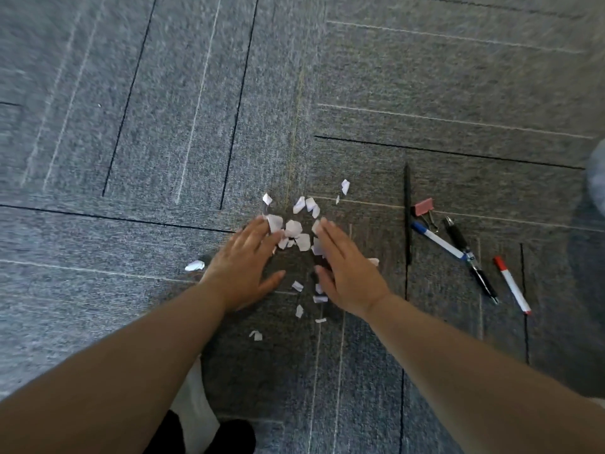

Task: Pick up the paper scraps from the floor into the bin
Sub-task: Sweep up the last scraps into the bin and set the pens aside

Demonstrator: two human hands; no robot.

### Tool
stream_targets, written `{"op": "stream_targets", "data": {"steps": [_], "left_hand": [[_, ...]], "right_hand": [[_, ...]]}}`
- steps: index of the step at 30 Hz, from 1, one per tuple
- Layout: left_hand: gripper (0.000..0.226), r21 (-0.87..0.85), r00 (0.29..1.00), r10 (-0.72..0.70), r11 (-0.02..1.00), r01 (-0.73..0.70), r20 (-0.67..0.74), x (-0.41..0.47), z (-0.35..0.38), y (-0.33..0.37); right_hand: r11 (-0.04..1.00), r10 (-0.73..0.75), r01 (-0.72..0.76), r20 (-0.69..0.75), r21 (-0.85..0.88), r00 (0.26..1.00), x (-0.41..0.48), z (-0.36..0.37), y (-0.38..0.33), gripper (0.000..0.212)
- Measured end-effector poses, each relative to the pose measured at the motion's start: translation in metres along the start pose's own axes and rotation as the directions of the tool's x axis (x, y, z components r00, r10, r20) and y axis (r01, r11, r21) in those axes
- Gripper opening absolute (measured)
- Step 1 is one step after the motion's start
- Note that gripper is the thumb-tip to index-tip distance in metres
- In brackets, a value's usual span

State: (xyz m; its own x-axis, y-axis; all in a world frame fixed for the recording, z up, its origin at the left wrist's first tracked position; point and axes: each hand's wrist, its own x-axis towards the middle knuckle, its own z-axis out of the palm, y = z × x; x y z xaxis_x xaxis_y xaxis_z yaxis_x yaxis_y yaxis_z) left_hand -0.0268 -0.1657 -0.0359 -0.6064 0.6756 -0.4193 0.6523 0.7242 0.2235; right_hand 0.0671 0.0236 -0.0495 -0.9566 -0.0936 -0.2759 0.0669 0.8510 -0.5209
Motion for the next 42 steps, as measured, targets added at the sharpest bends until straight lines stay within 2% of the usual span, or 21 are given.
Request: {"op": "stream_targets", "data": {"steps": [2,4,6,8,10,13,16,19,21,23,26,27,29,33,36,38,40,42], "left_hand": [[0.067,-0.002,0.999,0.028,1.0,-0.028,-0.035,-0.008,0.0,-0.006],[0.063,0.009,0.996,0.004,1.0,-0.003,-0.084,-0.007,0.0,-0.016],[0.068,-0.033,0.986,-0.095,0.995,0.091,-0.138,-0.004,-0.002,-0.023],[0.073,-0.098,0.97,-0.215,0.974,0.204,-0.115,-0.001,-0.002,-0.032],[0.075,-0.125,0.969,-0.237,0.966,0.227,-0.066,-0.003,-0.001,-0.034],[0.071,-0.163,0.983,-0.181,0.971,0.177,-0.013,-0.013,0.009,-0.027],[0.073,-0.189,0.996,-0.089,0.978,0.089,0.01,-0.023,0.022,-0.022],[0.076,-0.14,0.997,-0.04,0.99,0.03,-0.066,-0.027,0.027,-0.026],[0.075,-0.084,0.986,-0.085,0.994,0.073,-0.141,-0.029,0.024,-0.032],[0.078,-0.114,0.966,-0.201,0.976,0.184,-0.16,-0.032,0.02,-0.039],[0.082,-0.218,0.948,-0.29,0.941,0.258,-0.131,-0.036,0.018,-0.044],[0.079,-0.24,0.953,-0.282,0.938,0.25,-0.108,-0.037,0.018,-0.043],[0.077,-0.294,0.962,-0.262,0.927,0.23,-0.072,-0.038,0.018,-0.039],[0.076,-0.333,0.975,-0.221,0.92,0.208,-0.004,-0.037,0.021,-0.031],[0.078,-0.273,0.998,-0.055,0.96,0.059,0.02,-0.039,0.031,-0.017],[0.078,-0.241,0.999,0.053,0.969,-0.053,-0.003,-0.042,0.037,-0.006],[0.078,-0.135,0.986,0.132,0.98,-0.145,-0.104,-0.041,0.041,0.003],[0.08,-0.076,0.981,0.116,0.989,-0.129,-0.156,-0.035,0.036,0.004]], "right_hand": [[0.999,-0.033,0.03,-0.086,-0.029,0.996,0.009,-0.005,0.0,0.057],[0.989,0.091,-0.111,-0.191,-0.096,0.977,0.027,-0.016,0.011,0.057],[0.962,0.248,-0.262,-0.152,-0.077,0.957,0.046,-0.03,0.028,0.064],[0.945,0.31,-0.314,-0.059,-0.095,0.949,0.061,-0.039,0.036,0.066],[0.965,0.222,-0.215,0.032,-0.147,0.975,0.064,-0.04,0.026,0.065],[0.991,0.027,-0.005,0.168,-0.132,0.985,0.046,-0.023,-0.003,0.062],[0.989,-0.124,0.132,0.134,-0.059,0.983,0.011,0.003,-0.024,0.055],[0.992,-0.121,0.12,-0.026,-0.025,0.992,0.009,0.001,-0.026,0.043],[0.995,-0.079,0.075,-0.084,-0.059,0.993,0.035,-0.012,-0.026,0.041],[0.991,-0.082,0.078,-0.038,-0.107,0.996,0.07,-0.022,-0.03,0.046],[0.979,-0.1,0.127,0.164,-0.162,0.981,0.113,-0.026,-0.044,0.055],[0.979,-0.086,0.122,0.216,-0.161,0.973,0.118,-0.025,-0.05,0.055],[0.984,-0.084,0.118,0.232,-0.137,0.969,0.113,-0.018,-0.055,0.052],[0.969,-0.191,0.22,0.223,-0.114,0.956,0.049,0.002,-0.043,0.042],[0.941,-0.292,0.304,0.099,-0.148,0.951,0.007,-0.002,-0.028,0.038],[0.95,-0.266,0.258,-0.022,-0.177,0.964,-0.007,-0.008,-0.016,0.04],[0.98,-0.11,0.083,-0.139,-0.183,0.984,-0.011,-0.015,-0.001,0.037],[0.987,0.09,-0.115,-0.206,-0.114,0.974,-0.006,-0.022,0.013,0.044]]}}
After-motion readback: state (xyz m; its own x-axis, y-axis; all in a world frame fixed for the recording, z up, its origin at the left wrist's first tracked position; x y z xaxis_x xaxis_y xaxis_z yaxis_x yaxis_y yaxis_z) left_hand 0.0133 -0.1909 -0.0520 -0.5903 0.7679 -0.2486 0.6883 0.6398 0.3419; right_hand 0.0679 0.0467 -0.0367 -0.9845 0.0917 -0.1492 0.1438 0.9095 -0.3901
